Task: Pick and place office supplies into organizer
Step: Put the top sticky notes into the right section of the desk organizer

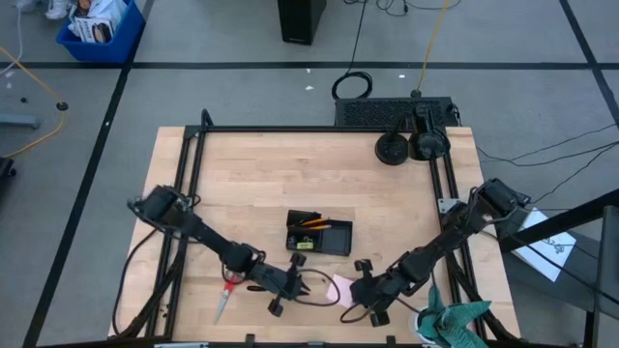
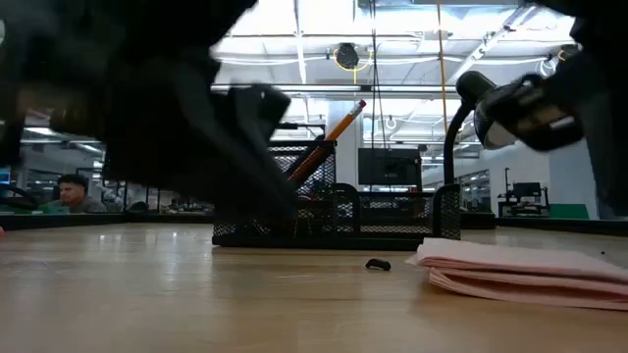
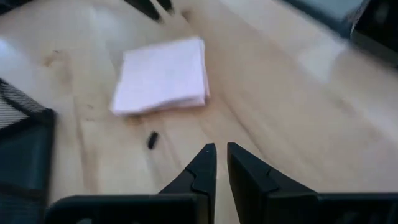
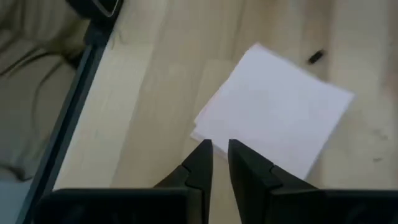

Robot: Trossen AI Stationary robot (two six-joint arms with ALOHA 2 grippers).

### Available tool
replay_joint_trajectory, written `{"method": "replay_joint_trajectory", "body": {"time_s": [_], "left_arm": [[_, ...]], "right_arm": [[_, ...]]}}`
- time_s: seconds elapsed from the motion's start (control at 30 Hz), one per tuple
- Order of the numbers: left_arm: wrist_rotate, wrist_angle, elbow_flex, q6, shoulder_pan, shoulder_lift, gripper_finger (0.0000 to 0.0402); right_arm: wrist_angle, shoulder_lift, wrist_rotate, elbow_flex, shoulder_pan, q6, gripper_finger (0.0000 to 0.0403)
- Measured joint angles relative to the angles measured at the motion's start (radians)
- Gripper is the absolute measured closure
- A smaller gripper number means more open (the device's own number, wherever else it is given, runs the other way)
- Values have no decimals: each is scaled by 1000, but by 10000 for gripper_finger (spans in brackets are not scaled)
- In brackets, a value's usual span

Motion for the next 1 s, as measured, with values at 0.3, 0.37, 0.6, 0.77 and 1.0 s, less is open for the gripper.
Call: {"method": "replay_joint_trajectory", "body": {"time_s": [0.3,0.37,0.6,0.77,1.0], "left_arm": [[-40,206,0,148,-8,94,355],[-82,228,0,173,-21,94,355],[-230,79,87,441,-98,95,354],[-265,-93,190,490,-103,118,353],[-243,-100,338,532,-97,265,277]], "right_arm": [[-43,-43,91,1,-6,-5,355],[-50,-43,91,1,-8,5,355],[-62,-43,170,-22,-15,63,355],[-57,-43,169,-67,-25,159,355],[-15,-43,164,-111,-27,226,355]]}}
